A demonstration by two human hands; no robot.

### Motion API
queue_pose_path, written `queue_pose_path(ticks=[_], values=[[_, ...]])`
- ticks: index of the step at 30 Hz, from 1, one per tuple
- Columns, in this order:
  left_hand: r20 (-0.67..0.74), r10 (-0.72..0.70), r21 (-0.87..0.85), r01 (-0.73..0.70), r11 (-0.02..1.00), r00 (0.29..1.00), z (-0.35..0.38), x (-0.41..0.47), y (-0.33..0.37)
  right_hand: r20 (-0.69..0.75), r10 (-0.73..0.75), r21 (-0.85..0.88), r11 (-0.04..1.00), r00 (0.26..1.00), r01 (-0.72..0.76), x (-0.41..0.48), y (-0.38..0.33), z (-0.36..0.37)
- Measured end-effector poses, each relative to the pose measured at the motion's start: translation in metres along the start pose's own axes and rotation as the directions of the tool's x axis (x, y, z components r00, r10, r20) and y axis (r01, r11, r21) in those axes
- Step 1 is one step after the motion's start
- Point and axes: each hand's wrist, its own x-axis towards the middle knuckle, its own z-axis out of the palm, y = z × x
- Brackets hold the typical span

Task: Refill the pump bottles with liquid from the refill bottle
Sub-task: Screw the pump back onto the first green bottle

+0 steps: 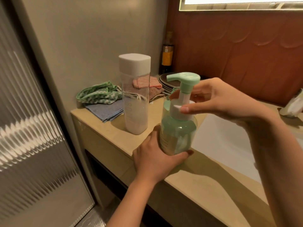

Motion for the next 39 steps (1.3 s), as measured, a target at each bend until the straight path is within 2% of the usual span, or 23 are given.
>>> queue_pose_path(ticks=[5, 9, 13, 18, 24, 26, 31, 34, 36, 39], values=[[0.021, -0.027, 0.023, 0.027, 0.999, 0.999, -0.002, -0.001, 0.002, 0.085, -0.002, 0.153, 0.988, 0.996, -0.011, -0.002, 0.003, -0.004], [0.053, -0.047, -0.001, 0.047, 0.999, 0.997, -0.002, -0.001, 0.003, 0.046, 0.01, 0.157, 0.988, 0.999, -0.017, 0.0, 0.003, -0.001], [0.019, -0.01, -0.016, 0.01, 1.0, 1.0, -0.002, -0.001, 0.002, -0.118, 0.096, 0.107, 0.991, 0.988, -0.084, 0.004, 0.007, 0.012], [0.016, -0.017, -0.022, 0.017, 1.0, 1.0, -0.005, 0.0, 0.005, -0.406, 0.136, 0.013, 0.99, 0.903, -0.143, 0.009, 0.013, 0.036], [0.042, -0.014, -0.028, 0.016, 0.999, 0.999, -0.007, -0.002, 0.008, -0.542, 0.1, 0.073, 0.995, 0.835, -0.071, 0.006, 0.015, 0.065], [0.04, -0.008, -0.03, 0.009, 1.0, 0.999, -0.008, -0.001, 0.008, -0.535, 0.073, 0.046, 0.997, 0.842, -0.057, 0.006, 0.012, 0.066], [0.008, 0.015, -0.047, -0.014, 0.999, 1.0, -0.006, -0.001, 0.005, -0.331, 0.052, 0.19, 0.982, 0.942, 0.013, -0.009, 0.009, 0.058], [0.015, 0.027, -0.045, -0.027, 0.999, 1.0, -0.005, -0.001, 0.003, -0.263, 0.05, 0.245, 0.969, 0.963, 0.016, -0.02, 0.014, 0.05], [0.001, 0.039, -0.037, -0.039, 0.999, 0.999, -0.004, 0.0, 0.001, -0.302, 0.061, 0.26, 0.965, 0.951, 0.021, -0.021, 0.016, 0.048], [0.012, 0.027, -0.036, -0.027, 0.999, 1.0, -0.004, 0.0, 0.003, -0.441, 0.133, 0.27, 0.963, 0.887, -0.01, -0.015, 0.014, 0.054]])
